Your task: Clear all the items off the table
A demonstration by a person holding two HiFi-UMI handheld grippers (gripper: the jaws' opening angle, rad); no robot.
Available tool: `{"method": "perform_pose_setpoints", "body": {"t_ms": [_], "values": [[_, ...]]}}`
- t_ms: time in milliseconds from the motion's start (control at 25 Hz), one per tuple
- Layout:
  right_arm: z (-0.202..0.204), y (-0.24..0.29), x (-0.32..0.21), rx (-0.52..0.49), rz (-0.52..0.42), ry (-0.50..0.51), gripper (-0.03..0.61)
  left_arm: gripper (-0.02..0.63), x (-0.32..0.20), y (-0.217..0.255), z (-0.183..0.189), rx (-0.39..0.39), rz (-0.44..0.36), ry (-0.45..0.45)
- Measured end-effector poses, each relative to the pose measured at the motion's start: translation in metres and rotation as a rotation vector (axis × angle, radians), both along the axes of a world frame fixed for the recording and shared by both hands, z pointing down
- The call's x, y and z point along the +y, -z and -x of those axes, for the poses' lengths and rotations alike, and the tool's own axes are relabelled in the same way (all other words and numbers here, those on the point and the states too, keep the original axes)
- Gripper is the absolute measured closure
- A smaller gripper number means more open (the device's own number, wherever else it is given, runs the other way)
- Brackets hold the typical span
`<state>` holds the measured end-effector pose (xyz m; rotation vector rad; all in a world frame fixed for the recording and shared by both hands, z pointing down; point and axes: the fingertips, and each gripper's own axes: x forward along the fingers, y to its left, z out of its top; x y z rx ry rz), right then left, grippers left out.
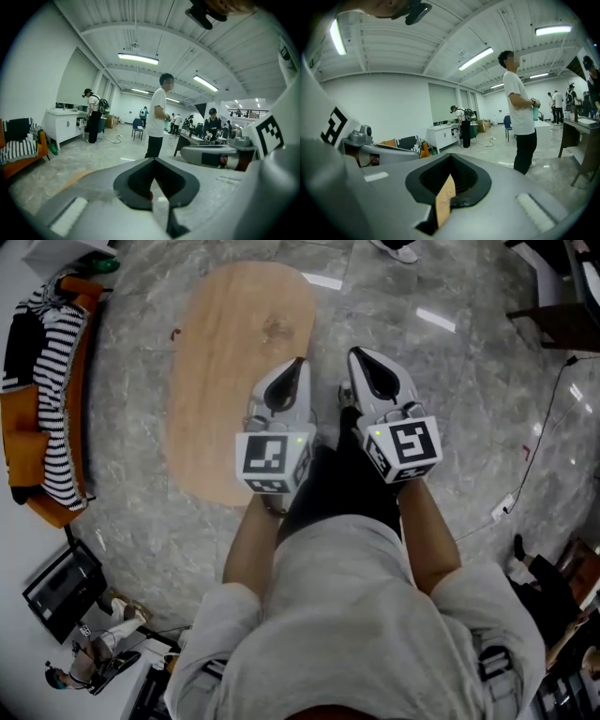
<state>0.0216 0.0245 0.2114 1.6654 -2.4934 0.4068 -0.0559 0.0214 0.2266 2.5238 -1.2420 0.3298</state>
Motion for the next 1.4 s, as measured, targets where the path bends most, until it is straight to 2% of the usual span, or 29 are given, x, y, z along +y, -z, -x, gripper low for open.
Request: {"method": "perform_pose_setpoints", "body": {"t_ms": [160, 360, 520, 760, 1000, 1200, 1400], "values": [[0.013, -0.042, -0.017, -0.032, 0.041, 0.018, 0.572, 0.592, -0.01, -0.032, 0.007, -0.071, 0.014, -0.059], [0.04, -0.094, -0.041, -0.001, 0.079, 0.06, 0.572, 0.592, -0.028, -0.086, 0.037, -0.131, 0.085, -0.08], [0.039, -0.133, -0.053, 0.0, 0.117, 0.079, 0.572, 0.592, -0.041, -0.133, 0.04, -0.178, 0.131, -0.096], [0.041, -0.194, -0.065, 0.037, 0.179, 0.166, 0.572, 0.592, -0.05, -0.202, 0.042, -0.245, 0.199, -0.097], [0.042, -0.236, -0.085, 0.025, 0.248, 0.188, 0.572, 0.592, -0.069, -0.259, 0.049, -0.324, 0.269, -0.119], [0.035, -0.258, -0.098, 0.05, 0.302, 0.248, 0.572, 0.592, -0.1, -0.29, 0.053, -0.472, 0.286, -0.139], [0.028, -0.284, -0.119, 0.024, 0.367, 0.267, 0.572, 0.594, -0.118, -0.332, 0.053, -0.65, 0.358, -0.197]]}}
